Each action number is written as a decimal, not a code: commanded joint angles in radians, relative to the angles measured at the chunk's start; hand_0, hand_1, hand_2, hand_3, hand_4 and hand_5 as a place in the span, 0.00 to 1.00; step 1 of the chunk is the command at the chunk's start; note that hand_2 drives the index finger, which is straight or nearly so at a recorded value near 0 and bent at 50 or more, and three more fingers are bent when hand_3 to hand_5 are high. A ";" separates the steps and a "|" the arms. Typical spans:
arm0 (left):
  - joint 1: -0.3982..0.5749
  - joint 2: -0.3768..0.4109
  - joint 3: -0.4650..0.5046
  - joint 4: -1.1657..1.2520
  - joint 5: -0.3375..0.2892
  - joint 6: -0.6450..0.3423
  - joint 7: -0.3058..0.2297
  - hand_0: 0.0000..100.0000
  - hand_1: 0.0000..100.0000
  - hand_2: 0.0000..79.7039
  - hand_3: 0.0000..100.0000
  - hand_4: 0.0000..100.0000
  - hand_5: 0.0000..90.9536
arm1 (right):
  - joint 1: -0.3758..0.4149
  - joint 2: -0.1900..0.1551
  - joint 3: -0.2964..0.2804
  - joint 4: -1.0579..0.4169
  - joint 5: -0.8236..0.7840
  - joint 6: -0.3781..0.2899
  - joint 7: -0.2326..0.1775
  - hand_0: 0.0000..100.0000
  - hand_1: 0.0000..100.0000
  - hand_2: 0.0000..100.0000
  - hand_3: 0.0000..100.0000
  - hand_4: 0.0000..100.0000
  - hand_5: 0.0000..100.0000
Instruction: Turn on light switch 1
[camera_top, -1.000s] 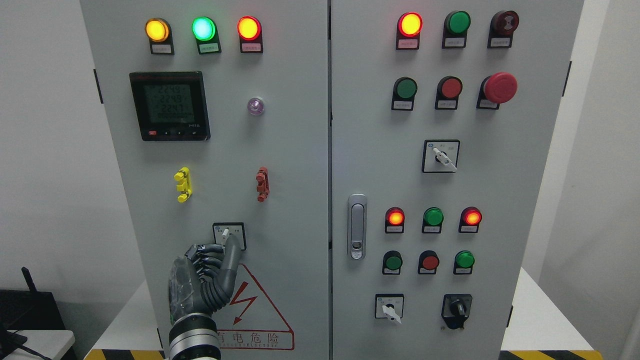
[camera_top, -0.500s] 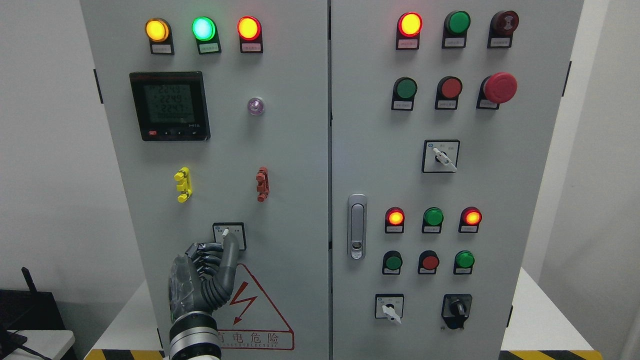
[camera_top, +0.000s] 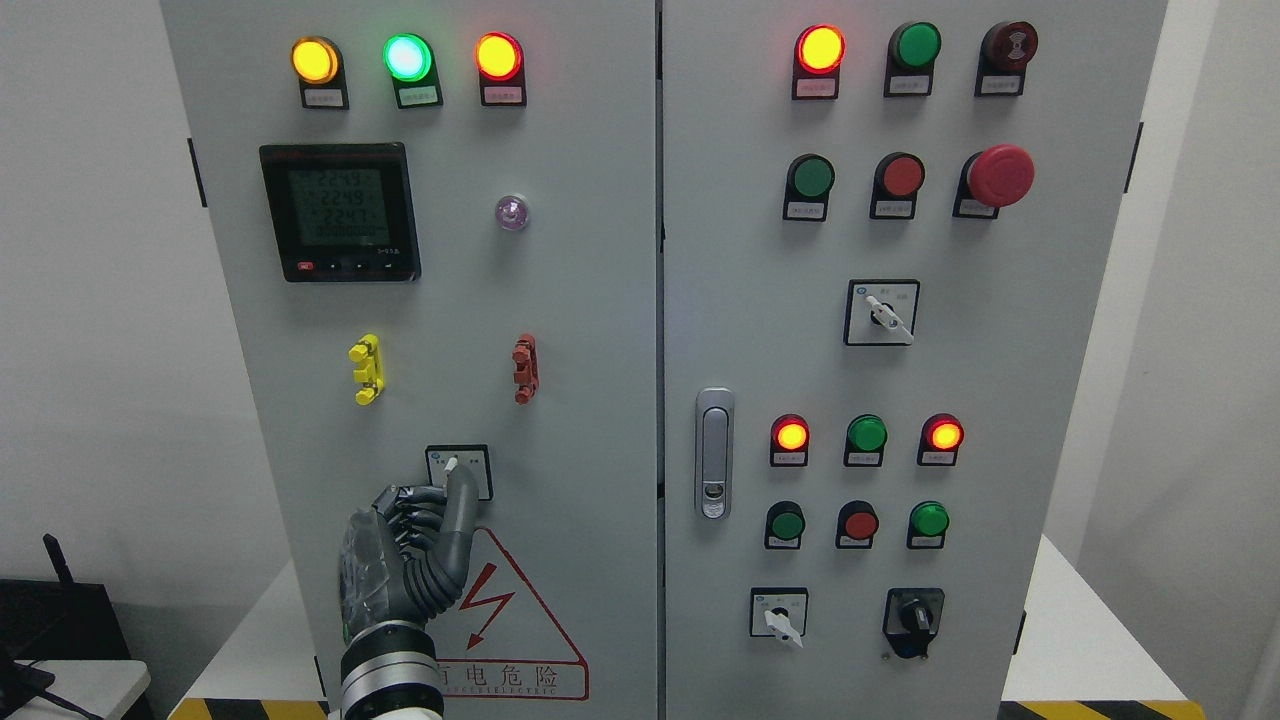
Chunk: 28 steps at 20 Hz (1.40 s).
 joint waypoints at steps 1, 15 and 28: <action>-0.007 0.000 -0.001 0.010 0.000 0.014 -0.001 0.31 0.35 0.62 0.78 0.85 0.97 | 0.000 0.000 0.017 0.000 -0.025 -0.001 -0.001 0.12 0.39 0.00 0.00 0.00 0.00; -0.013 0.000 -0.001 0.010 0.000 0.015 -0.001 0.29 0.36 0.62 0.78 0.85 0.97 | 0.000 0.000 0.017 0.000 -0.025 -0.001 -0.001 0.12 0.39 0.00 0.00 0.00 0.00; -0.015 0.000 -0.001 0.010 0.000 0.015 -0.001 0.34 0.33 0.61 0.78 0.85 0.97 | 0.000 0.000 0.017 0.000 -0.025 0.001 -0.001 0.12 0.39 0.00 0.00 0.00 0.00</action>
